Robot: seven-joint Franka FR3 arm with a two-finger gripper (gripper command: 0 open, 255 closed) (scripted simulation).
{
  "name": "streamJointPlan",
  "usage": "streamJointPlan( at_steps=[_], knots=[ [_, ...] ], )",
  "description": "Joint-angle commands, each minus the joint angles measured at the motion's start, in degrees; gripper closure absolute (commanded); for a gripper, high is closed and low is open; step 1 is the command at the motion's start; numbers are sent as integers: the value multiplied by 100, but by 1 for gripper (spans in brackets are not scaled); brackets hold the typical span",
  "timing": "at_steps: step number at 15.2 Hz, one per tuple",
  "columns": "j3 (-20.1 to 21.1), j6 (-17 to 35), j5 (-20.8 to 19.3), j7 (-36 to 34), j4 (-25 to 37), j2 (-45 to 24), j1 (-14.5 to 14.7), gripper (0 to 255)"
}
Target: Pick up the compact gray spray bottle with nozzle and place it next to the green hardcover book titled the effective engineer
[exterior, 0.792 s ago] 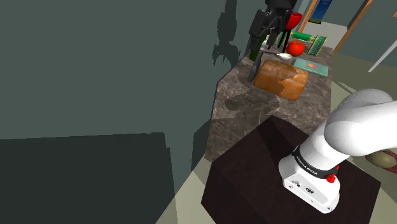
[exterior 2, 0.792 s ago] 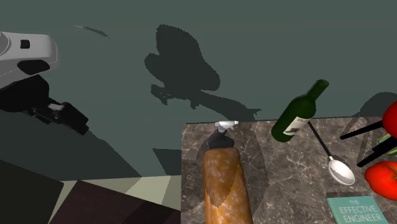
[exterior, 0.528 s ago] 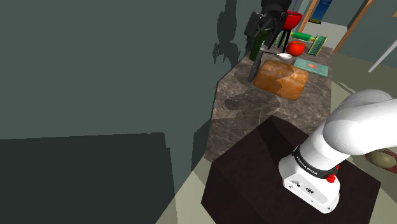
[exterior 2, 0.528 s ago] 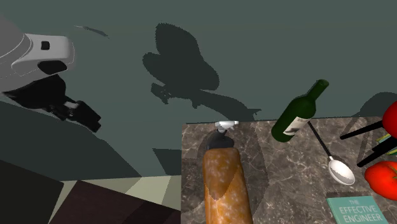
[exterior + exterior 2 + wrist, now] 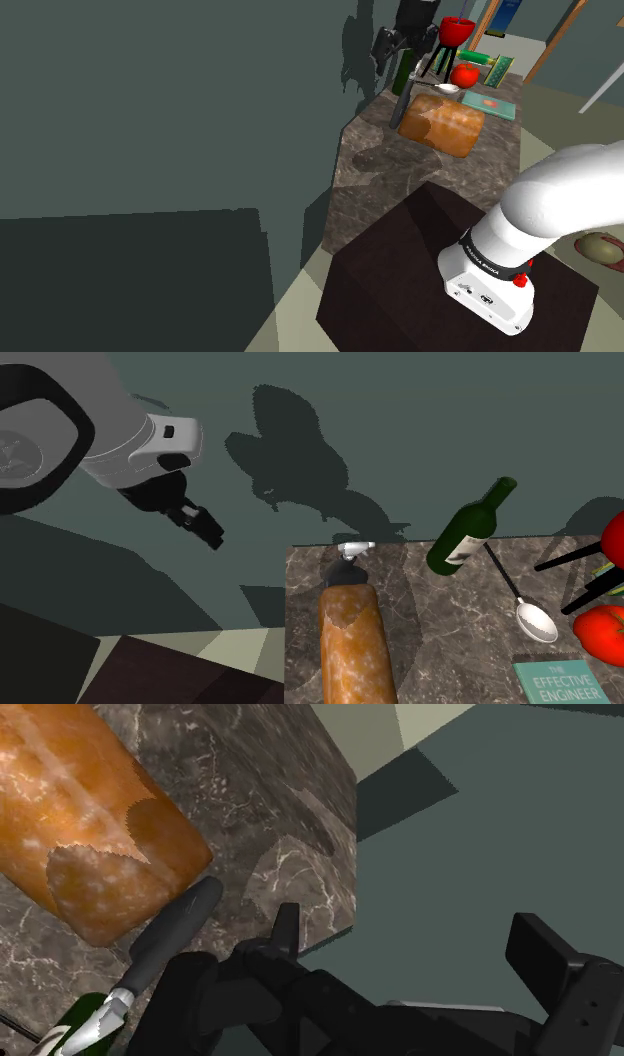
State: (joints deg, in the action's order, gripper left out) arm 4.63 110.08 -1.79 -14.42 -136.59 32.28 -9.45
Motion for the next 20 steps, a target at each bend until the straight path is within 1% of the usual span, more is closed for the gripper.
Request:
streamJointPlan(
  at_steps=[1, 7, 14, 18, 20],
  knots=[
    [1, 287, -173, -241, 23, -248, -197, 0],
    [-33, 922, -726, -990, 328, -1038, -765, 0],
    [-149, 1431, -1420, -1933, 816, -1890, -1374, 0],
    [-263, 1619, -1812, -2480, 1138, -2330, -1676, 0],
    [-287, 1703, -1861, -2534, 1134, -2403, -1705, 0]
  ],
)
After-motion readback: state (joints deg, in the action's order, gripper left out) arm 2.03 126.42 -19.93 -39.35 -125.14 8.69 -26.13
